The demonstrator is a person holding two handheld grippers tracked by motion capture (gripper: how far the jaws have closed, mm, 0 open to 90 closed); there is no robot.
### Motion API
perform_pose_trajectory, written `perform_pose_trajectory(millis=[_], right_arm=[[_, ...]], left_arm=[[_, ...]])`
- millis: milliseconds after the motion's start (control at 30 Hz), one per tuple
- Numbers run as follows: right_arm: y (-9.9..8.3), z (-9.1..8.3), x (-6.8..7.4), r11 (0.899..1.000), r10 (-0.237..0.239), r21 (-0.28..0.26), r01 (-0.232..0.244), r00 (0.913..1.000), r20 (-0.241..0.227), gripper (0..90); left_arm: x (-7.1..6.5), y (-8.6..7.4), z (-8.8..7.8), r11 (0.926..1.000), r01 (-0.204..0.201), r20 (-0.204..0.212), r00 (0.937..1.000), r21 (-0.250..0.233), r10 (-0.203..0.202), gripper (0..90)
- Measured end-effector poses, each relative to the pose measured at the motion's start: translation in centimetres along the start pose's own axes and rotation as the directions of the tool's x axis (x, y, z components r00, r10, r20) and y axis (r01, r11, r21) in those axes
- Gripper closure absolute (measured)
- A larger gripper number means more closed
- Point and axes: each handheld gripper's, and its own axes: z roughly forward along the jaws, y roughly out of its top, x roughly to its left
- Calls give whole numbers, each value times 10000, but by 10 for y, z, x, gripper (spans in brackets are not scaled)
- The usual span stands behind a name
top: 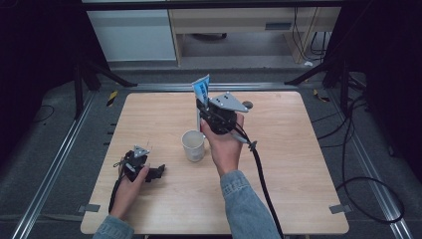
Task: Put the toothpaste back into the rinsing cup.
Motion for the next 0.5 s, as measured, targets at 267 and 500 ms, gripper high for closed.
perform_pose_trajectory(millis=[267, 500], right_arm=[[-10, 4, 9, 10000, 2, -92, 0, 9997, 254, 733], [-16, 8, 16, 9995, 124, -294, -112, 9991, 398, 733]], left_arm=[[0, 0, 0, 10000, -10, 4, 10000, 1, 10, 0], [0, 0, 0, 10000, -15, 10, 10000, 2, 15, 0]])
